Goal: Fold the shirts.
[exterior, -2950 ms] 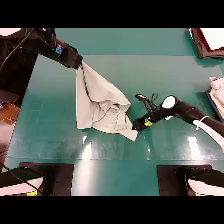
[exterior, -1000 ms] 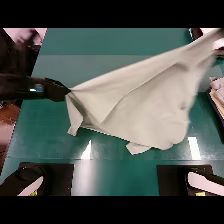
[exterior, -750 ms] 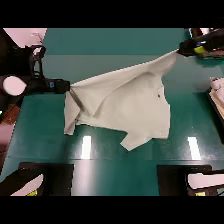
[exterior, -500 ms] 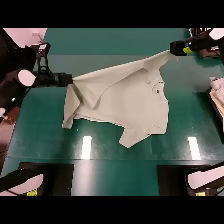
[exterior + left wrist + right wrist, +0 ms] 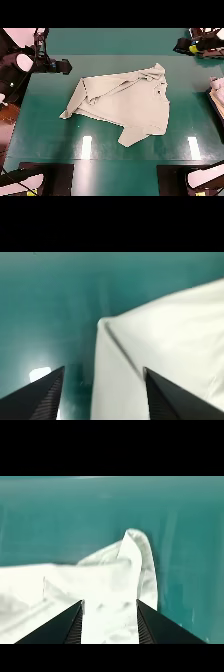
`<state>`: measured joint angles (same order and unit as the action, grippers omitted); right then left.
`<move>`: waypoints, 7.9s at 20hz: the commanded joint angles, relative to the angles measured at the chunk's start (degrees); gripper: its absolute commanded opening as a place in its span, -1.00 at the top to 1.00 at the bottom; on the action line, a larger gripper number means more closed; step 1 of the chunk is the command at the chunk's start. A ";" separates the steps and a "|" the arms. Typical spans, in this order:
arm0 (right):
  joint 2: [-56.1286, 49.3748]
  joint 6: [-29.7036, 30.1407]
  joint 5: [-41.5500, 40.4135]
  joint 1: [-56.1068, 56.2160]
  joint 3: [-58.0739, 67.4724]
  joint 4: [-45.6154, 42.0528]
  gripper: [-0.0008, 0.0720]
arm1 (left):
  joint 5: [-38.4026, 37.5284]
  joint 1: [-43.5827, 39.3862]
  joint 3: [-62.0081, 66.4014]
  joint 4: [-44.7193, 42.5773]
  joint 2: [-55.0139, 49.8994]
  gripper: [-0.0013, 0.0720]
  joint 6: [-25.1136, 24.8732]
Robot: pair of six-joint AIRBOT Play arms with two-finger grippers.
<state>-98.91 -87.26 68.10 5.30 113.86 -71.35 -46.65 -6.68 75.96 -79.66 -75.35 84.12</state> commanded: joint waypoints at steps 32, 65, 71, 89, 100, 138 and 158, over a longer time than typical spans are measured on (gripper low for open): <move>35.36 6.08 8.13 -2.05 -36.65 1.46 -0.09 | -8.92 0.00 -34.75 3.34 14.80 -0.48 -34.51; 40.79 10.88 9.18 -19.41 -79.36 14.49 -0.40 | -20.46 0.00 -7.06 3.37 14.75 0.90 -13.35; 40.76 13.31 2.23 -19.17 -87.84 22.86 -0.25 | -20.24 0.00 -7.06 6.58 14.75 0.90 -13.44; 46.69 13.14 0.39 -9.62 -59.17 22.97 0.94 | -18.69 0.00 3.50 6.62 17.35 0.90 -0.66; 49.13 10.38 -0.33 -22.14 2.19 14.21 0.94 | -7.76 0.00 49.31 7.78 22.12 0.90 -0.04; 1.51 7.26 -10.40 -7.56 -10.86 -0.83 0.95 | 18.12 0.00 6.27 8.02 -15.85 0.91 3.58; 13.92 9.33 9.49 -12.85 -35.06 5.97 0.00 | -20.06 6.03 10.78 0.72 -14.86 -0.50 -0.59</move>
<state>-88.29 -79.29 68.69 -5.13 78.39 -66.74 -57.28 -3.77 85.56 -78.37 -92.77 85.58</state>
